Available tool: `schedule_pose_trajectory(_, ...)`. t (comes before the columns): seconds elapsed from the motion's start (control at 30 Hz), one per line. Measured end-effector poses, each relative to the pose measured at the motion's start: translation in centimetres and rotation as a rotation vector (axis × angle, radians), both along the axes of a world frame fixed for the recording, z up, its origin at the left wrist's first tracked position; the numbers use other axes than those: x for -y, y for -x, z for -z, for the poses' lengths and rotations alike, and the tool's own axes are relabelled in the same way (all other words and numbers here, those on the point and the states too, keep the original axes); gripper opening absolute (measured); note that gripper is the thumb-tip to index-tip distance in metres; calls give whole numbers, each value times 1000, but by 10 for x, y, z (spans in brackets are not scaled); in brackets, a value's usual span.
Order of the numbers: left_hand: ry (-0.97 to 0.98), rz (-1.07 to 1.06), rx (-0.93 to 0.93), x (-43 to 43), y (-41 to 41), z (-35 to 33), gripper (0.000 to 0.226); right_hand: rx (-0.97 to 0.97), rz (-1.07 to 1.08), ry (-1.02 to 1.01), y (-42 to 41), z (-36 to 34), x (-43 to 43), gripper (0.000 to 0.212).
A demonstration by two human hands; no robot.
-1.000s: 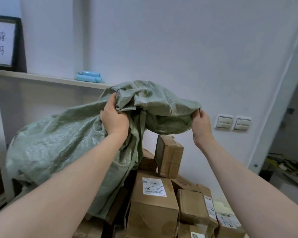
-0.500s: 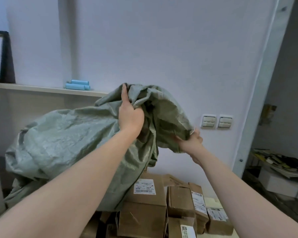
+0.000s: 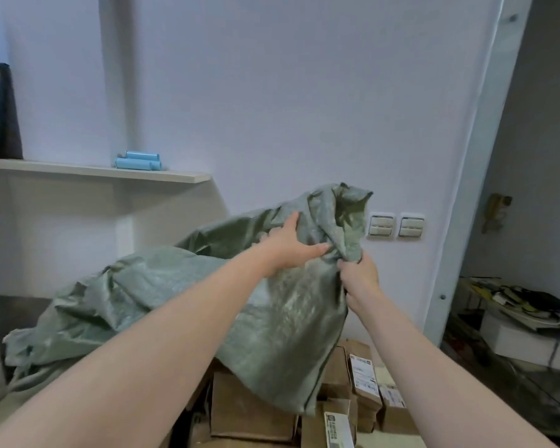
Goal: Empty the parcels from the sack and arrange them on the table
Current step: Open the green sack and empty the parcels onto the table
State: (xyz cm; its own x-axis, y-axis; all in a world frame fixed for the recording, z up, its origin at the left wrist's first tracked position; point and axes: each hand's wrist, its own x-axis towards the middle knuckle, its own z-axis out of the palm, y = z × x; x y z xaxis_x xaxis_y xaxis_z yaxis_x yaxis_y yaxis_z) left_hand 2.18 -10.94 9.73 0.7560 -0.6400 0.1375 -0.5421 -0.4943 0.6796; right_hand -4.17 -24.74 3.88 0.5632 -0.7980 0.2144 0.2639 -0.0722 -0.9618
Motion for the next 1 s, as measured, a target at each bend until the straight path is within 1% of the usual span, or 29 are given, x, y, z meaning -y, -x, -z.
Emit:
schedule_pose_trajectory(0.1,-258,-81,185,-11,-5,0,99,13,227,107,12,-12,20,38)
schedule_pose_trajectory(0.17,-364,-102,240,-17,-4,3,100,-69,376,170,25,-15,30,38)
schedule_pose_trajectory(0.2,-404,-103,262,-19,-4,6,102,-148,443,208,33,-13,38,37)
schedule_pose_trajectory(0.27,-496,-107,288,-23,-2,15,106,-372,529,241,48,-2,55,33)
schedule_pose_trajectory(0.3,-562,-117,303,-25,-1,19,104,-500,537,223,56,5,62,35)
schedule_pose_trajectory(0.33,-629,-137,329,-27,-1,25,95,-643,522,182,61,12,69,43)
schedule_pose_trajectory(0.37,-667,-164,359,-30,-2,30,77,-798,485,131,64,19,72,59)
schedule_pose_trajectory(0.4,-654,-195,375,-32,-3,35,56,-931,427,98,66,23,70,77)
schedule_pose_trajectory(0.43,-581,-235,363,-32,-7,41,41,-1014,376,117,67,25,65,91)
schedule_pose_trajectory(0.47,-468,-275,330,-32,-9,46,34,-1048,345,201,66,27,59,100)
schedule_pose_trajectory(0.5,-358,-322,314,-31,-8,49,32,-1032,315,330,64,29,51,103)
schedule_pose_trajectory(0.53,-276,-373,338,-29,-5,49,30,-963,233,462,62,28,44,103)
schedule_pose_trajectory(0.57,-209,-418,388,-26,1,47,29,-856,80,570,61,26,36,104)
schedule_pose_trajectory(0.6,-148,-439,431,-21,7,44,28,-759,-128,631,60,21,25,108)
schedule_pose_trajectory(0.63,-86,-432,459,-14,13,40,27,-702,-334,652,60,17,11,117)
schedule_pose_trajectory(0.67,-29,-398,463,-7,20,36,25,-671,-477,683,57,14,-3,126)
schedule_pose_trajectory(0.7,16,-342,451,0,27,31,23,-656,-512,740,54,14,-13,130)
schedule_pose_trajectory(0.73,39,-271,438,7,34,28,21,-636,-466,813,51,16,-19,121)
schedule_pose_trajectory(0.77,33,-198,429,13,41,27,21,-646,-347,895,47,18,-20,99)
schedule_pose_trajectory(0.8,12,-140,423,15,47,27,24,-692,-193,992,47,18,-18,73)
schedule_pose_trajectory(0.83,-4,-101,411,16,49,28,27,-758,-34,1055,49,18,-14,54)
schedule_pose_trajectory(0.87,-2,-76,381,13,48,31,31,-810,83,1073,53,19,-6,44)
schedule_pose_trajectory(0.93,-4,-80,335,1,38,39,37,-957,219,1056,63,21,13,36)
schedule_pose_trajectory(1.0,-111,-168,361,-15,23,49,44,-1242,328,1074,73,24,21,37)
